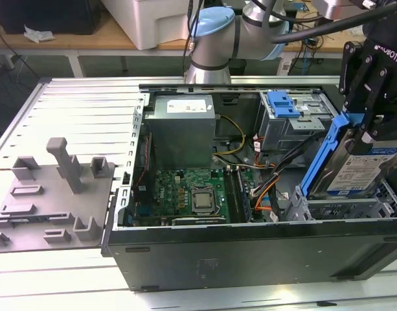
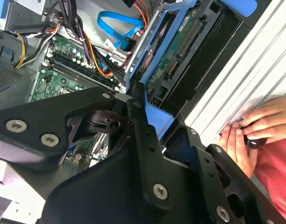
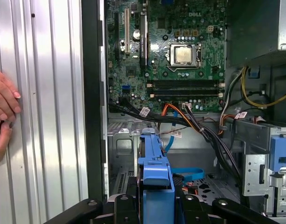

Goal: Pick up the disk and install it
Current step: 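Insert the disk into the insertion slot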

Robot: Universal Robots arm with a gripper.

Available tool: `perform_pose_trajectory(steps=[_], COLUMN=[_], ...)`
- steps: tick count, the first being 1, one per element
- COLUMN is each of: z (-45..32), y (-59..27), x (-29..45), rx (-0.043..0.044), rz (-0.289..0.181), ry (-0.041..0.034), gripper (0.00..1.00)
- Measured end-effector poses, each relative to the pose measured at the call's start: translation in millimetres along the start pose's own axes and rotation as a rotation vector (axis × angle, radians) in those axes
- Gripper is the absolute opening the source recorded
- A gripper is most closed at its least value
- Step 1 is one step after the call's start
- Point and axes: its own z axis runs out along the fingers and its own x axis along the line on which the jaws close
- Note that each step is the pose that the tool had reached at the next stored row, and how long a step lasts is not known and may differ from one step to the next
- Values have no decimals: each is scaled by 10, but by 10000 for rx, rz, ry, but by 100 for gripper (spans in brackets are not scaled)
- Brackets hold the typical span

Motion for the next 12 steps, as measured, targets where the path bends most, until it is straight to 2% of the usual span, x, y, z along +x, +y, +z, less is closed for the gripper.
perform_pose_trajectory(steps=[12], z=[78], y=[5], x=[2], rx=[0], rz=[0], ry=[0], gripper=[37])
